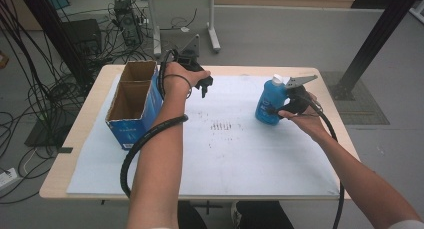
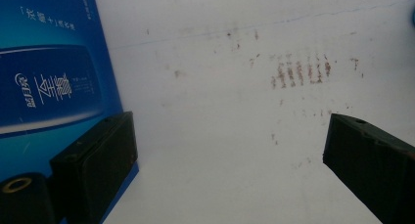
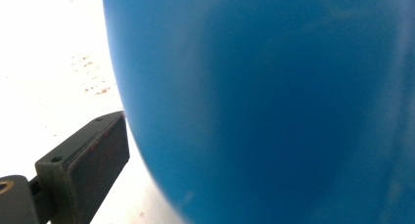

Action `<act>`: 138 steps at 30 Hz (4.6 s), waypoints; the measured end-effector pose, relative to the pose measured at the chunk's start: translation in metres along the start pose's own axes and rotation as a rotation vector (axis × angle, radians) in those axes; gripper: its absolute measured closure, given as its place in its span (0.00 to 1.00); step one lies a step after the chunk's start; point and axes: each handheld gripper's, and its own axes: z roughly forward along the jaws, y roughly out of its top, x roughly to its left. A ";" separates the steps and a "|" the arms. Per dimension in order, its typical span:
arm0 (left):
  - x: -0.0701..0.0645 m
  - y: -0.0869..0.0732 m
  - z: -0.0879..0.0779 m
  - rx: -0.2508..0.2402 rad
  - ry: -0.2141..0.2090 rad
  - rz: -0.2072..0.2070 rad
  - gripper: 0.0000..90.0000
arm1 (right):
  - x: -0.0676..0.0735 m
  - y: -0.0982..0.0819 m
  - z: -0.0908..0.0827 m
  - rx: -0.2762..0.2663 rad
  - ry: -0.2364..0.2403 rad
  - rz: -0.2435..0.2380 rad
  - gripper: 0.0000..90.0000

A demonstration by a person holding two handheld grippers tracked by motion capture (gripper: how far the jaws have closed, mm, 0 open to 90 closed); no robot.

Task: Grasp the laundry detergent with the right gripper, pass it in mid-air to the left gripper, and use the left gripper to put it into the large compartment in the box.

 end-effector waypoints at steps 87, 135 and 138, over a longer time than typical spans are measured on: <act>-0.004 0.007 0.003 0.009 0.007 0.010 0.07 | -0.006 -0.003 0.008 -0.067 0.062 0.003 0.46; -0.003 0.007 0.003 0.008 0.012 0.010 0.07 | -0.008 -0.004 0.009 -0.078 0.086 0.007 0.48; -0.003 0.008 0.002 0.006 0.015 0.009 0.07 | -0.009 -0.004 0.009 -0.078 0.089 0.007 0.48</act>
